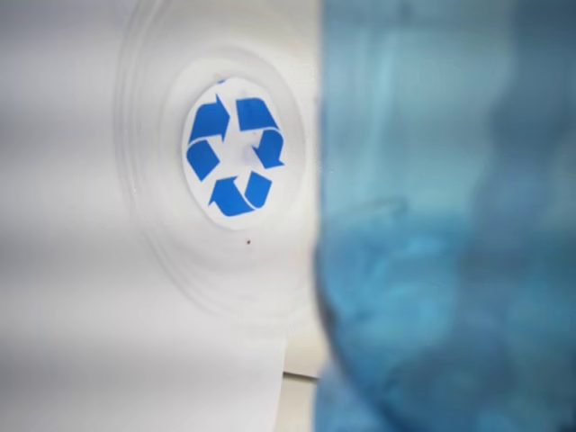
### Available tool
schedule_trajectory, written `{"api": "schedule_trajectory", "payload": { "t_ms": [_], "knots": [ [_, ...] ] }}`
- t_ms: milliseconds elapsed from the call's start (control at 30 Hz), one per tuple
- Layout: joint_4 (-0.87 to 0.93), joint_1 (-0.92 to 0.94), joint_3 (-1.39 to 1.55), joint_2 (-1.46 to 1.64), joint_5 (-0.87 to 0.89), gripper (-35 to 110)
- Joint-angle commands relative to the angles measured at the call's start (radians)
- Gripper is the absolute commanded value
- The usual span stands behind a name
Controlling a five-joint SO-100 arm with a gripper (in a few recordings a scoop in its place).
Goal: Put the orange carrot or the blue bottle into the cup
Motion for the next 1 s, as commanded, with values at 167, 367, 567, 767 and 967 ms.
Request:
{"api": "schedule_trajectory", "payload": {
  "t_ms": [167, 367, 567, 767, 967],
  "knots": [
    [-0.014, -0.002, -0.094, 0.020, 0.009, 20],
    [-0.012, -0.002, -0.077, -0.021, 0.006, 20],
    [-0.012, -0.002, -0.081, -0.092, 0.011, 20],
    [-0.012, -0.002, -0.084, -0.126, 0.006, 20],
    [-0.012, -0.002, -0.083, -0.166, 0.005, 20]
  ]
}}
